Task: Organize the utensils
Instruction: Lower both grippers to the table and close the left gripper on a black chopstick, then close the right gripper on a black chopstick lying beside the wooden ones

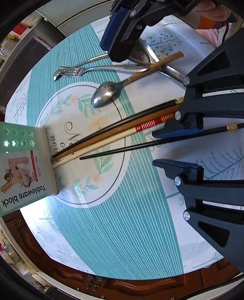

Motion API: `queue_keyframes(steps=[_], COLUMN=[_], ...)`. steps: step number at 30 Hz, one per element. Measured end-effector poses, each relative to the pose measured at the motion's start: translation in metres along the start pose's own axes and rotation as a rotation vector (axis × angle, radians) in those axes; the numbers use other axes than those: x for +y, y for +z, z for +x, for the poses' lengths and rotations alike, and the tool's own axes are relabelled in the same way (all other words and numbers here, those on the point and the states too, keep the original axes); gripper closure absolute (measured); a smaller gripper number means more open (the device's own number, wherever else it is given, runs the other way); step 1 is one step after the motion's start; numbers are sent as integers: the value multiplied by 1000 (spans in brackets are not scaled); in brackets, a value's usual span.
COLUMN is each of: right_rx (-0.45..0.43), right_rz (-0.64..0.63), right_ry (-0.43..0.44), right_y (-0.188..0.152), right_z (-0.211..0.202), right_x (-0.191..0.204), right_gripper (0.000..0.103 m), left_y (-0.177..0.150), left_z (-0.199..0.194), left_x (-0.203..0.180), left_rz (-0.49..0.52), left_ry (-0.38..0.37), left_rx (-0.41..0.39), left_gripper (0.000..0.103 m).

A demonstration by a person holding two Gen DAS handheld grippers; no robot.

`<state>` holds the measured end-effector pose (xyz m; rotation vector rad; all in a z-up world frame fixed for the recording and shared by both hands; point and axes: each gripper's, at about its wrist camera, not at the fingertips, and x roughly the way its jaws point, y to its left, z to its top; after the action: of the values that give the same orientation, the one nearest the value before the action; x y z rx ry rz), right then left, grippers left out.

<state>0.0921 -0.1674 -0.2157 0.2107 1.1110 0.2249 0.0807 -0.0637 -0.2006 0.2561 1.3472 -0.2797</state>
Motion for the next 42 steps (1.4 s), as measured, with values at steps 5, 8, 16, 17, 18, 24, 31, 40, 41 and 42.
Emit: queue_keyframes(steps=[5, 8, 16, 17, 18, 24, 31, 40, 41, 42], right_rx=[10, 17, 12, 15, 18, 3, 22, 146, 159, 175], right_rz=[10, 13, 5, 7, 6, -7, -22, 66, 72, 76], right_ry=[5, 11, 20, 20, 18, 16, 41, 118, 117, 116], right_y=[-3, -4, -3, -3, -3, -2, 4, 45, 50, 54], right_z=[6, 11, 12, 13, 14, 9, 10, 50, 55, 60], right_x=[-2, -3, 1, 1, 2, 3, 8, 5, 5, 7], right_gripper=[66, 66, 66, 66, 66, 66, 66, 69, 71, 72], left_y=[6, 8, 24, 23, 25, 34, 41, 11, 10, 8], left_z=[0, 1, 6, 7, 7, 12, 15, 8, 7, 6], left_x=[20, 32, 33, 32, 29, 21, 38, 78, 81, 85], left_rz=[-32, -73, -90, -81, -69, -36, -115, -189, -193, -198], left_ry=[17, -10, -15, -19, -25, -30, -102, -150, -152, -157], left_rx=[27, 50, 103, 115, 136, 230, 261, 221, 215, 210], left_gripper=[86, 74, 72, 72, 72, 74, 100, 100, 100, 100])
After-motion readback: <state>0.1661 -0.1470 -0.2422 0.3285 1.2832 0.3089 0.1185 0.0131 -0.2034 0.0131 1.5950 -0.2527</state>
